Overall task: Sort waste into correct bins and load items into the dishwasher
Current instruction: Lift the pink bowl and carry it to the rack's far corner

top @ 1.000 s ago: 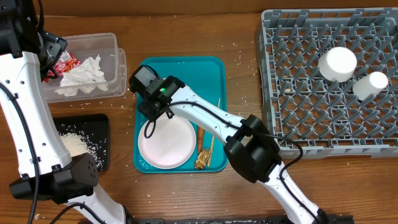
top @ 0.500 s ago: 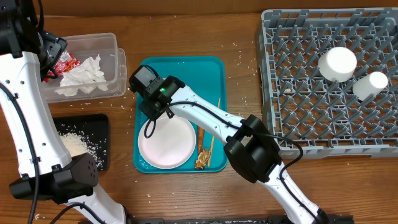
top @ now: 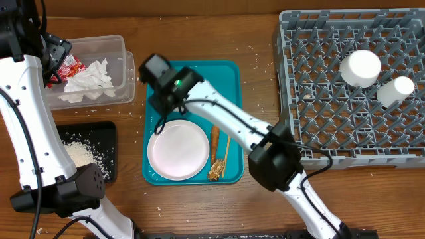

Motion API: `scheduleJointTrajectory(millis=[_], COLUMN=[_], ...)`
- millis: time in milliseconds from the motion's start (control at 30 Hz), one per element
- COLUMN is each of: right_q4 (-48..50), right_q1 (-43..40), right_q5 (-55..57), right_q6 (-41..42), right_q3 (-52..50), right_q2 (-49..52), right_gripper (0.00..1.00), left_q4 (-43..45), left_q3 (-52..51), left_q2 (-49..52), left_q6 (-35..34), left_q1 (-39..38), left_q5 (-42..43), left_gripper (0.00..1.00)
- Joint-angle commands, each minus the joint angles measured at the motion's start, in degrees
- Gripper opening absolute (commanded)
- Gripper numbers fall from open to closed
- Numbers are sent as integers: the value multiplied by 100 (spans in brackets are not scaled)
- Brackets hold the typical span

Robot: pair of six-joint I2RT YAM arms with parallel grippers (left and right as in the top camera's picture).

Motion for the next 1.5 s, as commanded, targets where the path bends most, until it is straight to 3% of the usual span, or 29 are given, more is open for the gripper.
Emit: scheduleJointTrajectory(millis=[0,133,200,267,300,433,533,833,1000,1167,1467], right_q4=[-267,-876,-1099,-1213,-1193,-765,-560,136,2280,3355,3665], right_q1=[-492,-1228,-1746,-2450,-3150,-5066,-6000,-7259,-7840,-8271,-8452], right_q5=[15,-125,-730,-1709,-2771,-5460,-6297,-6675,-7178,-6857,-6467], right_q6=[234,525,529,529,525,529,529,778,2168,3047,3338], right_q3=[686,1447,1812,2135,2302,2127,1757,133,-662,-964,-1180], right_q2=[-444,-697,-793,-866,-876,-852,-833,-817,-817,-809,-754], right_gripper=[4,4,4,4,4,4,4,4,4,4,4], left_q4=[-4,-4,-4,-4,-4,-4,-4,-4,-4,-4,-4], left_q3=[-7,-7,-7,-7,-7,-7,-7,-7,-7,-7,-7], left_q2=[-61,-61,-61,-61,-61,-61,-61,-61,-61,-61,-61], left_q6=[-72,-72,-72,-72,-72,-72,-72,-72,-72,-72,-72], left_q1=[-39,-39,-39,-39,-39,-39,-39,-39,-39,-39,-39], left_q5=[-22,-20,-20,-20,-20,-20,-20,-20,-22,-22,-22], left_gripper=[100,100,100,100,100,100,100,100,100,100,100])
